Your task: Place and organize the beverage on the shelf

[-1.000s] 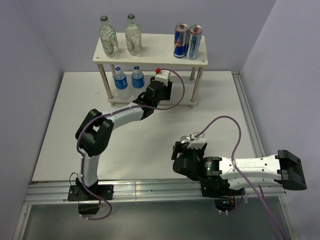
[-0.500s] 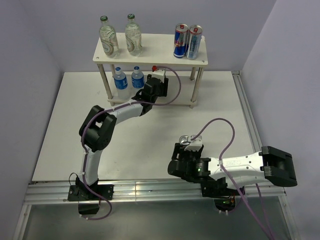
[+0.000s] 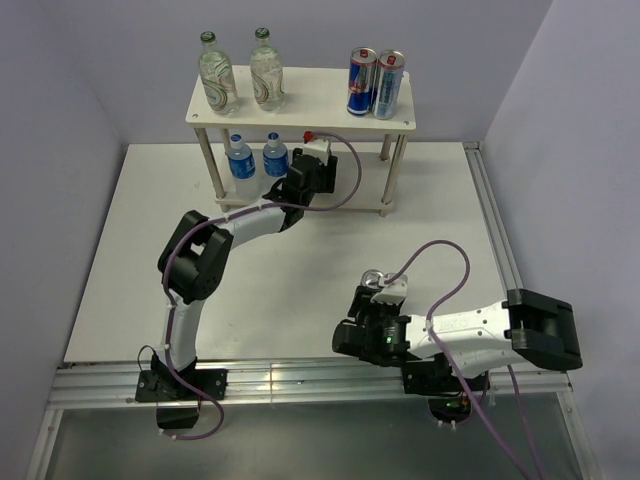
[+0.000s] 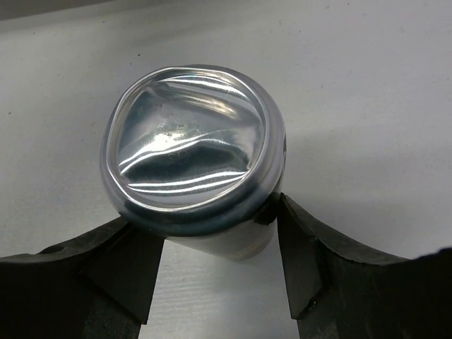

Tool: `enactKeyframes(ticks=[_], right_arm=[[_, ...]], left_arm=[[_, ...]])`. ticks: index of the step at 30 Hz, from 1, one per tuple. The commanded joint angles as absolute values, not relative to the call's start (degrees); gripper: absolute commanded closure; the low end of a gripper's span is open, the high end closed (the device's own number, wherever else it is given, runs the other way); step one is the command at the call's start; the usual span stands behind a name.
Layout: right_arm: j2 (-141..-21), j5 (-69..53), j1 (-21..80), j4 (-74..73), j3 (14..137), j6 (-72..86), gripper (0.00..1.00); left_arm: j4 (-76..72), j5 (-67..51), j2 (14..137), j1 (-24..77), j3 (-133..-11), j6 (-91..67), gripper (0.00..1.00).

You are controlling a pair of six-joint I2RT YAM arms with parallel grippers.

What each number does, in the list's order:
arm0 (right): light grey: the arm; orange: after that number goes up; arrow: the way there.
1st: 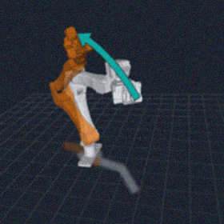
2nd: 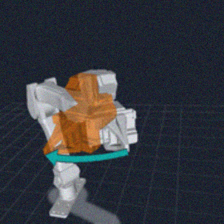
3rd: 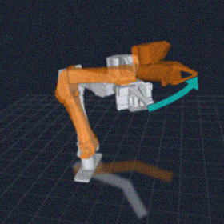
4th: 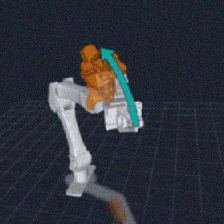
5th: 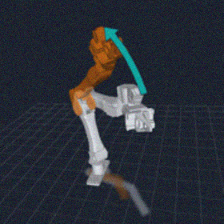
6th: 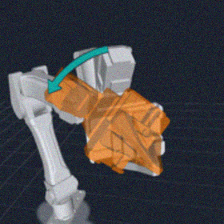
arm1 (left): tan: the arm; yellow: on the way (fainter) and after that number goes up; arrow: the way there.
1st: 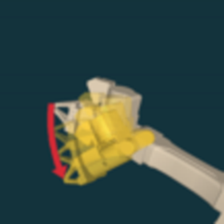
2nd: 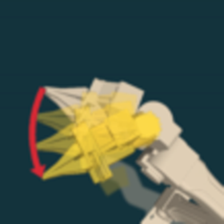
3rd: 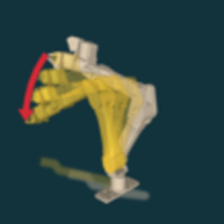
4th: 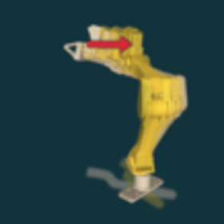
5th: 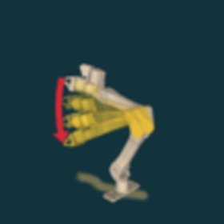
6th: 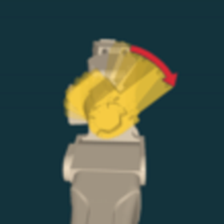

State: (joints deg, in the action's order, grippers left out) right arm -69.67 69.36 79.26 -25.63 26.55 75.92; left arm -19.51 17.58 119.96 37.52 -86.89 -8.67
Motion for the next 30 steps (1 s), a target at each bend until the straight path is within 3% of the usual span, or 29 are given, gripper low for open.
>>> enactKeyframes(ticks=[1,11,13,16,17,19,22,27,30], right_arm=[[-72.85,73.74,79.54,-30.93,28.91,84.54,0.39],[-83.05,77.25,78.67,-47.19,35.24,102.64,0.20],[-83.41,77.69,78.31,-47.02,35.24,102.92,0.18],[-82.89,77.87,77.61,-43.52,34.46,99.68,0.18],[-82.62,77.78,77.17,-40.81,34.11,96.97,0.18],[-81.13,77.17,75.85,-36.67,32.44,92.84,0.19],[-78.41,75.86,73.92,-25.08,29.02,82.21,0.23],[-76.03,71.90,69.88,-7.22,24.96,67.07,0.38],[-76.90,71.02,68.47,-5.71,24.78,65.92,0.69]], left_arm=[[-25.75,16.61,120.06,37.27,-87.10,-8.26,0.33],[-26.10,16.44,119.97,37.26,-85.96,-8.26,0.18],[-26.19,16.35,119.88,37.18,-85.43,-8.35,0.17],[-26.28,16.26,119.71,37.26,-84.90,-8.61,0.10],[-26.45,16.26,119.53,37.27,-84.73,-8.61,0.03],[-26.63,16.26,119.10,37.18,-84.29,-8.70,0.01],[-26.72,16.70,118.74,37.18,-83.85,-8.61,0.01],[-26.98,17.57,117.34,37.18,-82.62,-8.88,0.01],[-27.25,17.84,115.76,37.26,-80.43,-9.49,0.01]])
